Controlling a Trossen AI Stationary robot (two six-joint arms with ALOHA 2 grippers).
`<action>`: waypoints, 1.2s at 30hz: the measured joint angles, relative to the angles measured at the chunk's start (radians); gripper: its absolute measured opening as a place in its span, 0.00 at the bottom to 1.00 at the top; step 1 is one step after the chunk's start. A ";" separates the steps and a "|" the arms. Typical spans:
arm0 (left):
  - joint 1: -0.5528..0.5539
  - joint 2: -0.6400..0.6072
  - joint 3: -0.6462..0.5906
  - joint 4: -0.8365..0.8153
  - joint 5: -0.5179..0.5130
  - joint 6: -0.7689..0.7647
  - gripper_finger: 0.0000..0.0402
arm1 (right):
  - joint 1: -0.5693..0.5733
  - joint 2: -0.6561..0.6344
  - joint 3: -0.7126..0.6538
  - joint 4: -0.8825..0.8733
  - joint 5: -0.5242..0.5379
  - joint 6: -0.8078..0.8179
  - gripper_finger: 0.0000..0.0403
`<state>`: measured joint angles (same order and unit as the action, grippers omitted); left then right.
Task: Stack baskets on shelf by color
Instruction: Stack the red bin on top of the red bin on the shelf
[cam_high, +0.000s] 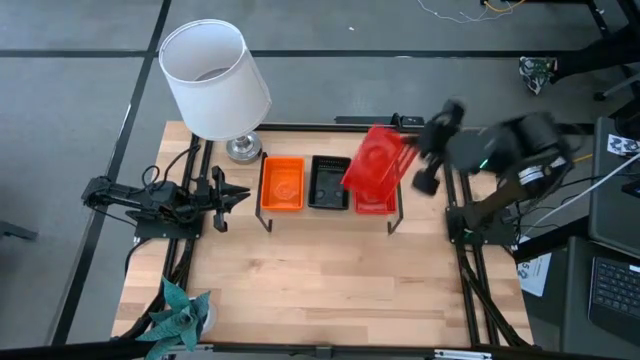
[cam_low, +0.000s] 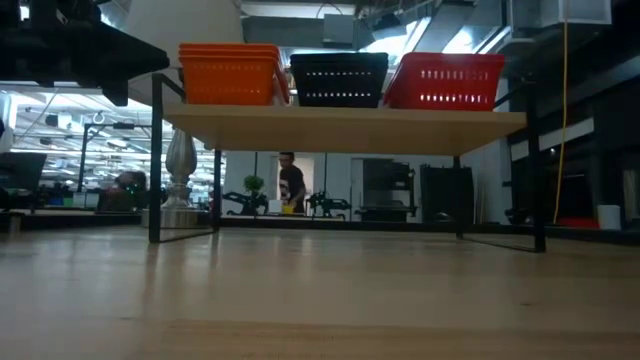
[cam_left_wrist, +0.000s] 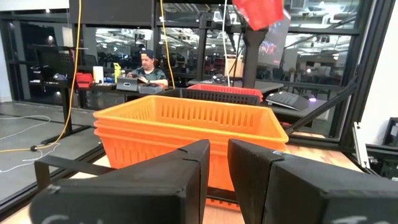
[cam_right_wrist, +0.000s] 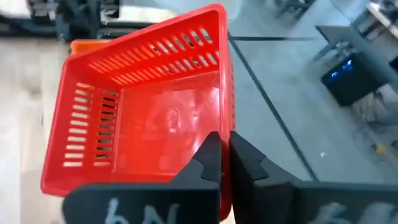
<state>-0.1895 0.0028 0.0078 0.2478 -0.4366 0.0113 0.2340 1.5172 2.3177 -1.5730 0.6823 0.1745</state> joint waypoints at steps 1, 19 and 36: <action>0.000 0.000 0.000 -0.001 0.000 0.000 0.13 | -0.027 -0.023 0.000 0.000 -0.036 -0.007 0.00; -0.059 0.000 0.000 -0.008 0.000 0.000 0.13 | -0.127 -0.159 -0.002 0.002 -0.206 -0.210 0.00; -0.087 0.000 0.000 -0.008 0.000 0.000 0.13 | -0.477 -0.139 -0.002 0.003 -0.239 -0.235 0.00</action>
<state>-0.2764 0.0029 0.0078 0.2394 -0.4367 0.0113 -0.2427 1.3785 2.3157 -1.5705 0.4429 -0.0606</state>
